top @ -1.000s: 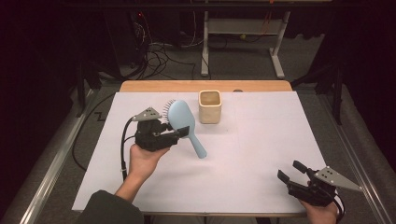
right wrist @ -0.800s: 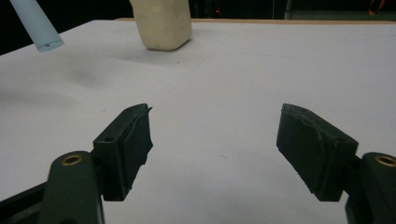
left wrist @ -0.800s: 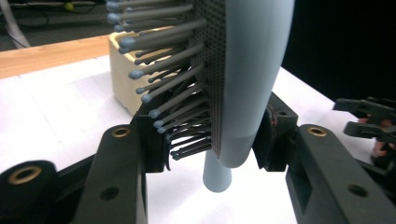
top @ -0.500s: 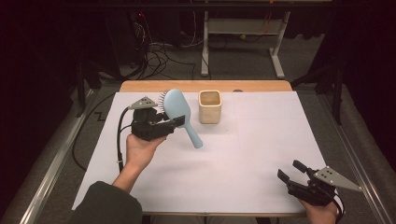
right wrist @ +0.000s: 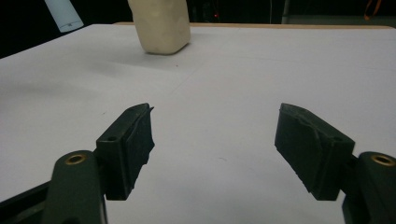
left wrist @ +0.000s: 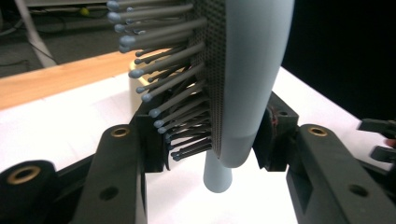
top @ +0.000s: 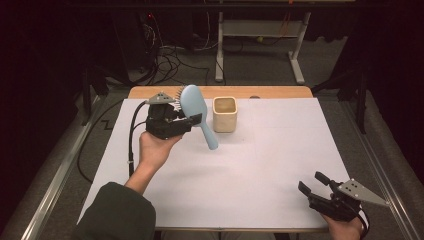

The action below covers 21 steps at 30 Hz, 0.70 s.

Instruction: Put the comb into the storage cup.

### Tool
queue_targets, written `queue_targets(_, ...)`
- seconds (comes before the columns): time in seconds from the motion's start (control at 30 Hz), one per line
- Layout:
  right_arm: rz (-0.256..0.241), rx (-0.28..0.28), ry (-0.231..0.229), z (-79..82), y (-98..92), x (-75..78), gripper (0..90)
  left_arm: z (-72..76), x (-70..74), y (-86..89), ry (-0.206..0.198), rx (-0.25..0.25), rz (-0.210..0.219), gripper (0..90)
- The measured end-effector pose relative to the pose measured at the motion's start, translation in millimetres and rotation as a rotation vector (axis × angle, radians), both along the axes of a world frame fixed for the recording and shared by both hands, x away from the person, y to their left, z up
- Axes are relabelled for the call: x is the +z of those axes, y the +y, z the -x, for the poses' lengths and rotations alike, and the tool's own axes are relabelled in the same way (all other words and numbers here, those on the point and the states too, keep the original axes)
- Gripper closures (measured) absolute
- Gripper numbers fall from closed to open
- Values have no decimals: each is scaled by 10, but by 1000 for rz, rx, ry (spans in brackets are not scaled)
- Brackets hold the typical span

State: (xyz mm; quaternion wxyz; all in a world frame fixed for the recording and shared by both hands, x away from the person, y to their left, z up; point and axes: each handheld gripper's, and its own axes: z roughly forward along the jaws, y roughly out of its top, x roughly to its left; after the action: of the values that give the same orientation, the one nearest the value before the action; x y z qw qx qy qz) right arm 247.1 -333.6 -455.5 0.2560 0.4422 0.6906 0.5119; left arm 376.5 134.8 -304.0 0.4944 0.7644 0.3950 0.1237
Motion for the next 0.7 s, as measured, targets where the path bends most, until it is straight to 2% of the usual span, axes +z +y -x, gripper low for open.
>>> queue_targets(0.13,1,7,8,-14,9,-6,284,-44,56,18,-2,10,10,541)
queue_targets(0.5,2,4,7,-12,8,-7,285,-172,163,-73,-33,21,-5,540)
queue_targets(0.7,1,2,9,-11,4,-8,289,-244,208,-119,-45,32,12,540)
